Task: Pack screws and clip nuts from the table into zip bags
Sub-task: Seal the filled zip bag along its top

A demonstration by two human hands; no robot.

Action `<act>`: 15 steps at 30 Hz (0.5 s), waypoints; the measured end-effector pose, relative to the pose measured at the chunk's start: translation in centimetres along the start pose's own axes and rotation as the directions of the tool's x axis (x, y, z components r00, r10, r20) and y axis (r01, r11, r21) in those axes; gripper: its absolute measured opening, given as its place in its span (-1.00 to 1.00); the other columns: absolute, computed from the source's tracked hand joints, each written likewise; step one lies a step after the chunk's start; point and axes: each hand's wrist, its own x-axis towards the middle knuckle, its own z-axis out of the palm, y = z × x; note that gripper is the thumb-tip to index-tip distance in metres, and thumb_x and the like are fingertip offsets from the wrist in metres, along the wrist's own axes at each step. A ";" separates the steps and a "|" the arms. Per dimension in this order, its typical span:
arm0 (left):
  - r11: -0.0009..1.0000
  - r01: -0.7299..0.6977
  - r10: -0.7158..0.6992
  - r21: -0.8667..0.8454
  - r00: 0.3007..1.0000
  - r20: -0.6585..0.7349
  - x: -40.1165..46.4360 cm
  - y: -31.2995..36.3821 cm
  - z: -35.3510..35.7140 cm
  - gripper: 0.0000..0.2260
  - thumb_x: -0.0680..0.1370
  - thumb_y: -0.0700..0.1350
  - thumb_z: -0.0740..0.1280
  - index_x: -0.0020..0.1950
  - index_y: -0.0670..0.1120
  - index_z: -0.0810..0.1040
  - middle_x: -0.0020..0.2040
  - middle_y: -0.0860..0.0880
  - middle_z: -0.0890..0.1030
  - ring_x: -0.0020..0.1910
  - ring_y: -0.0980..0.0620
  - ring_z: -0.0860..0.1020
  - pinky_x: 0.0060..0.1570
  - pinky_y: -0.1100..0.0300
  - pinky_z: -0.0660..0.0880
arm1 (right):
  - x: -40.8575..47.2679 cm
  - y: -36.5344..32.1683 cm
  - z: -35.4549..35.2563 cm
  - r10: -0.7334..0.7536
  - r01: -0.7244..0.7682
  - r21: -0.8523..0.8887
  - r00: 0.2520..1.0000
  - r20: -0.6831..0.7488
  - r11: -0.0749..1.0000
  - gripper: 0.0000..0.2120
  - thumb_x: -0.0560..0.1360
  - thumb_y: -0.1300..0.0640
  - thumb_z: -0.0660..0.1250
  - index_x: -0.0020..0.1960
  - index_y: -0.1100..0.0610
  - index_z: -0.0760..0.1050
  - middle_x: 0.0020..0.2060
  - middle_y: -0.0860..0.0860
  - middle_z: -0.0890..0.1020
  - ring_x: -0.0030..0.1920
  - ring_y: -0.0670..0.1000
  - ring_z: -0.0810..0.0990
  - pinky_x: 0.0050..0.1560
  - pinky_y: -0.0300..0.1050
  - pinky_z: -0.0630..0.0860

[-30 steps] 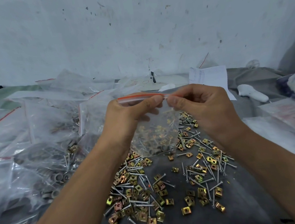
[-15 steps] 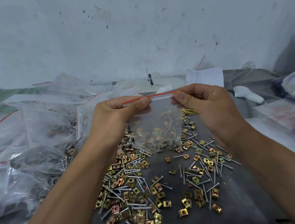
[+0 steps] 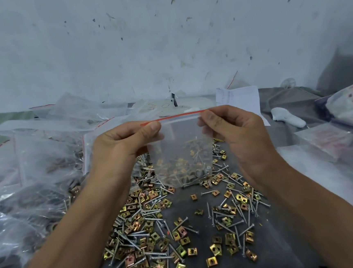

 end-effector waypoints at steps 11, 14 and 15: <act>0.993 0.075 -0.096 0.088 0.961 0.260 -0.3 -0.4 0.5 -0.65 0.57 0.16 0.40 0.21 -0.03 0.75 0.17 -0.08 0.76 0.17 -0.10 0.72 0.21 -0.10 0.60 | 0.2 -0.2 0.3 0.166 -0.179 0.471 0.984 0.069 0.864 -0.92 0.47 0.15 0.45 -0.06 0.12 0.70 -0.13 0.03 0.72 -0.17 -0.09 0.66 -0.09 -0.18 0.64; 0.954 0.205 -0.293 0.219 0.798 0.526 -1.0 -0.9 1.0 -0.63 0.58 0.03 0.44 0.39 0.03 0.65 0.29 -0.03 0.71 0.27 -0.06 0.69 0.31 -0.12 0.56 | 0.3 -0.5 0.9 0.222 -0.205 0.668 0.973 0.062 0.715 -0.95 0.50 0.21 0.41 -0.09 0.14 0.65 -0.19 0.00 0.72 -0.15 -0.11 0.71 -0.13 -0.18 0.66; 0.941 0.237 -0.336 0.243 0.755 0.563 -1.2 -1.1 1.3 -0.65 0.61 -0.01 0.45 0.39 0.04 0.65 0.30 -0.02 0.71 0.27 -0.03 0.68 0.30 -0.08 0.55 | 0.3 -0.7 1.0 0.243 -0.210 0.726 0.968 0.061 0.655 -0.96 0.50 0.22 0.40 -0.08 0.17 0.63 -0.21 0.01 0.72 -0.15 -0.10 0.72 -0.13 -0.18 0.67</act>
